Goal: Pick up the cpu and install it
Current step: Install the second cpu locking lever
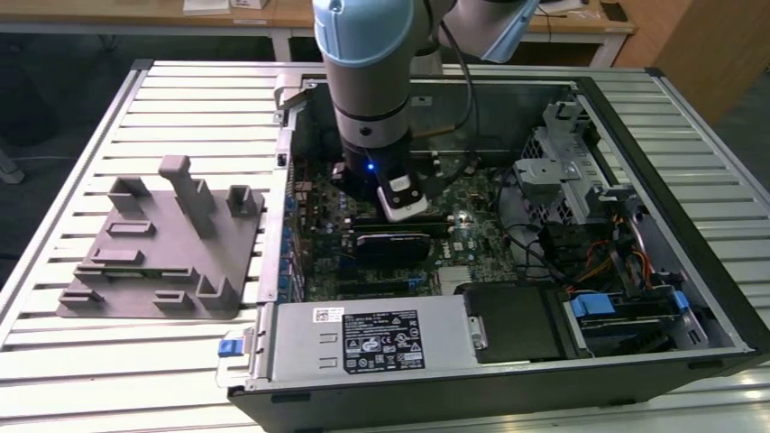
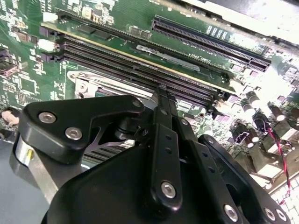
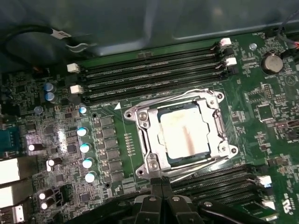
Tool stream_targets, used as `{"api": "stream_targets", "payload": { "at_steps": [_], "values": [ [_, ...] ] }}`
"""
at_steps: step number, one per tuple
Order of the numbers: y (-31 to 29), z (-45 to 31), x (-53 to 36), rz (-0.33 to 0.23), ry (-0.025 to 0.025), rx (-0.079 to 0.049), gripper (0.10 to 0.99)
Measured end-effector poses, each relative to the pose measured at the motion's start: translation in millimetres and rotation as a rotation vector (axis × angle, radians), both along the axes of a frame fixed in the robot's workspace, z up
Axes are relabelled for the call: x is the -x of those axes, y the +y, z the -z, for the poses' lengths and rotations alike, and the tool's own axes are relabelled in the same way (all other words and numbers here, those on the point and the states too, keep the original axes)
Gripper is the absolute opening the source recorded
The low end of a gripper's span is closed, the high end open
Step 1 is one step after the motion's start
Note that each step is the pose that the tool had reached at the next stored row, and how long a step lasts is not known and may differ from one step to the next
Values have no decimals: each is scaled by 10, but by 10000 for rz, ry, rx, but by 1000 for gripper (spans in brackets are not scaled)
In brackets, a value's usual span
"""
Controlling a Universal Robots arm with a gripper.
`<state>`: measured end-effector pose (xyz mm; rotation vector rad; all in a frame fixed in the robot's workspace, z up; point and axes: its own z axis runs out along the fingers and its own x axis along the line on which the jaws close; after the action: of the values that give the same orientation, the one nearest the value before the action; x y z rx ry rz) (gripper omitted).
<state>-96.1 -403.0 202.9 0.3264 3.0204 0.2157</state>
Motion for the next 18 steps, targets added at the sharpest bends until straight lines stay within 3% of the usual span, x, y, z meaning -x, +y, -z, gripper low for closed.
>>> {"api": "stream_targets", "payload": {
  "at_steps": [2,6,12,18],
  "values": [
    [-9,10,6,-30,0,-123,106],
    [-24,21,14,-69,1,-488,106],
    [-95,44,23,-97,-1,-689,106],
    [-112,67,43,-156,0,-1194,106]
  ]
}}
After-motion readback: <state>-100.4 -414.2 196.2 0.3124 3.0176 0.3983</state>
